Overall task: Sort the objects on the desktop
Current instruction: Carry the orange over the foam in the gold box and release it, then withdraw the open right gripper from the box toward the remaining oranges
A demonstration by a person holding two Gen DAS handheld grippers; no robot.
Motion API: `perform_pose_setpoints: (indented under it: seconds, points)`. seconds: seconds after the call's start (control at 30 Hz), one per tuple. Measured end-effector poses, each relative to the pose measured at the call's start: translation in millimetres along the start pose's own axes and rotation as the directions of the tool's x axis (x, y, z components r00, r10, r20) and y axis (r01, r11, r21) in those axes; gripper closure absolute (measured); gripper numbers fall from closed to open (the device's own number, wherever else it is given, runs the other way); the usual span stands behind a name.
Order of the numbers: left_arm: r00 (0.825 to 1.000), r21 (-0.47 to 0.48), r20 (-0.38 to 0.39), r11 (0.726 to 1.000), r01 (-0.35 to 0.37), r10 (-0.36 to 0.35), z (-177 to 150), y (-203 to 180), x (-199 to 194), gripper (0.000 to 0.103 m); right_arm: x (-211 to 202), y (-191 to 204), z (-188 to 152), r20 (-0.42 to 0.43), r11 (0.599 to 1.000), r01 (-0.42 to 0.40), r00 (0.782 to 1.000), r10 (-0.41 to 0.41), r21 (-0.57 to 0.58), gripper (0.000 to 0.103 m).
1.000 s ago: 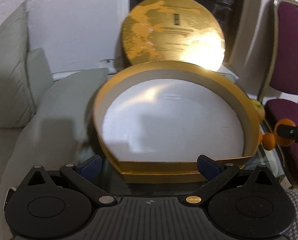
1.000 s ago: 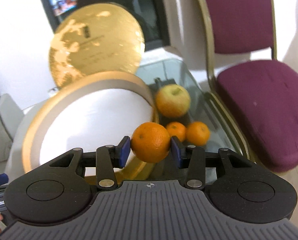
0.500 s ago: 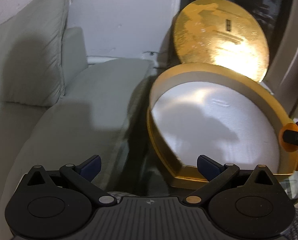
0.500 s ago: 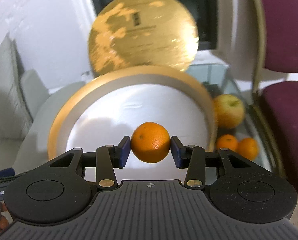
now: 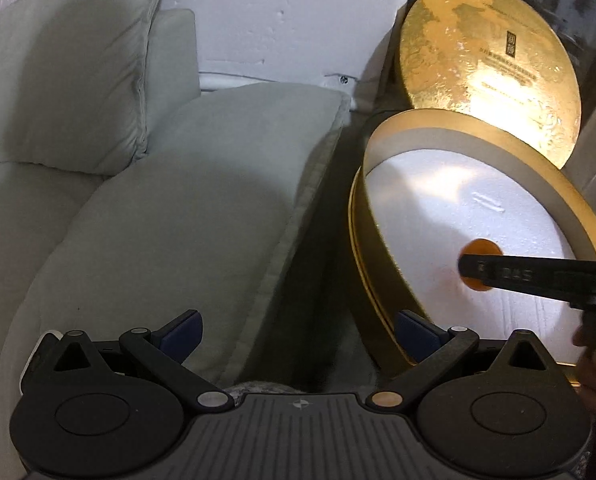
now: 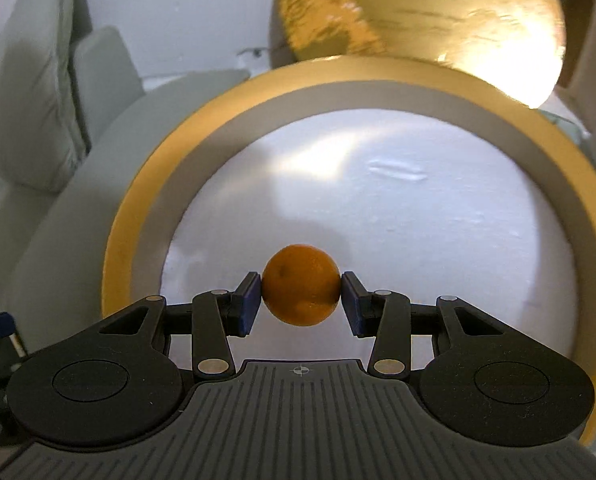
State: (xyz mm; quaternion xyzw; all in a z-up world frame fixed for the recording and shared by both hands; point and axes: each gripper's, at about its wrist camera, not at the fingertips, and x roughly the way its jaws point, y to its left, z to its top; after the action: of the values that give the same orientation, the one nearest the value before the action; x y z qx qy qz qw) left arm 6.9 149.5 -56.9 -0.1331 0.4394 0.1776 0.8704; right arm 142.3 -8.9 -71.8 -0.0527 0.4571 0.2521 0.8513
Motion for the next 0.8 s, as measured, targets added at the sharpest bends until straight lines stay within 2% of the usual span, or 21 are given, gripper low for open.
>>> perform_pose_setpoints:
  seconds: [0.17, 0.23, 0.3, 0.47, 0.8]
  points:
    - [1.000, 0.019, -0.017, 1.000, 0.017, -0.017, 2, -4, 6, 0.001, 17, 8, 2, -0.010, 0.999, 0.022, 1.000, -0.023, -0.033, 0.057]
    - [1.000, 0.029, -0.016, 0.999, 0.022, -0.021, 2, -6, 4, 0.001, 17, 10, 2, -0.014, 0.999, 0.023, 1.000, -0.024, -0.041, 0.049]
    - [1.000, 0.033, -0.011, 0.999, 0.025, -0.024, 1, -10, 2, 0.001, 12, 7, 2, -0.012, 0.999, 0.028, 1.000, -0.028, -0.036, 0.048]
    - [0.999, 0.050, 0.007, 0.998, 0.036, -0.036, -5, -21, -14, 0.001, -9, -1, 0, 0.019, 1.000, 0.020, 1.000, -0.020, -0.015, 0.047]
    - [0.997, 0.090, 0.041, 0.994, 0.064, -0.068, -17, -43, -46, 0.001, -73, -21, -24, 0.082, 0.999, 0.006, 0.997, -0.009, 0.045, 0.044]
